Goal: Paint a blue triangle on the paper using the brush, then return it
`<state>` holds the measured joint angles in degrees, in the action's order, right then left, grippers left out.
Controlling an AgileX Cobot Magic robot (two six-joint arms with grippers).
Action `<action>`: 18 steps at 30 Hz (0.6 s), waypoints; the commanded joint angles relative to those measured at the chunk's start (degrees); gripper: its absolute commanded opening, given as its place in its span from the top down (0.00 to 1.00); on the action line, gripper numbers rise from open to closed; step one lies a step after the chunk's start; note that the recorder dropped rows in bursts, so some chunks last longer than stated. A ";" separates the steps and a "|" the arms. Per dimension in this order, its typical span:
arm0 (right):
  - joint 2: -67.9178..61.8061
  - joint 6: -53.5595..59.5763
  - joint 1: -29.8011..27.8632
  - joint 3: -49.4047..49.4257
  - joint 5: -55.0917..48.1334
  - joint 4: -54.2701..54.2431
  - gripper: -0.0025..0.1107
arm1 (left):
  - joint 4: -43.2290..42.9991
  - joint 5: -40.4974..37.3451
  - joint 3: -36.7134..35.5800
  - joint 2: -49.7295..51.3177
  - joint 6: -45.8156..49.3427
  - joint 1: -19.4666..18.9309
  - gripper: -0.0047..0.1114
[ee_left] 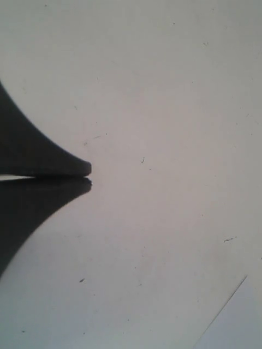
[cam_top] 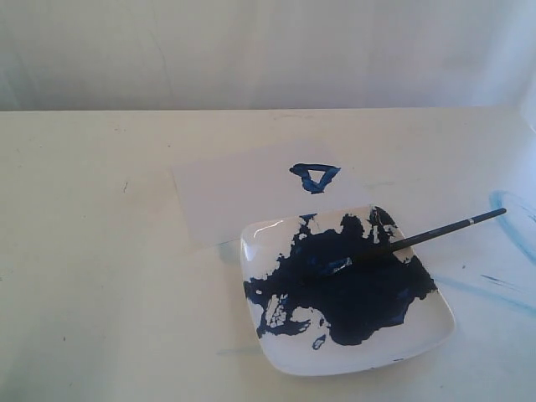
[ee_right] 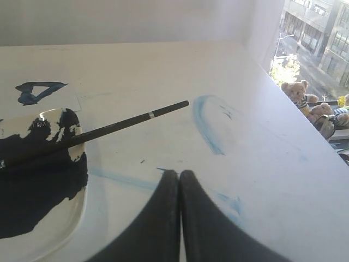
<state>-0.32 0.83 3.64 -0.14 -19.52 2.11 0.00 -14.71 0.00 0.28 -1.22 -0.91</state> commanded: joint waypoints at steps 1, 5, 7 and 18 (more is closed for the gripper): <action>0.32 0.21 -0.28 0.14 0.28 0.01 0.98 | 0.00 0.05 0.00 -0.28 -0.04 -0.01 0.96; 0.32 0.21 -0.28 0.14 0.28 0.01 0.98 | -0.39 0.05 0.00 -0.28 -0.04 0.11 0.96; 0.32 0.21 -0.28 0.14 0.28 0.01 0.98 | -0.39 0.05 0.00 -0.28 -0.04 1.39 0.96; 0.32 0.21 -0.28 0.14 0.28 0.01 0.98 | -0.39 0.05 0.00 -0.28 -0.04 7.00 0.96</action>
<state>-0.32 0.83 3.64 -0.14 -19.52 2.11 -0.31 -14.71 0.00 0.28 -1.22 5.54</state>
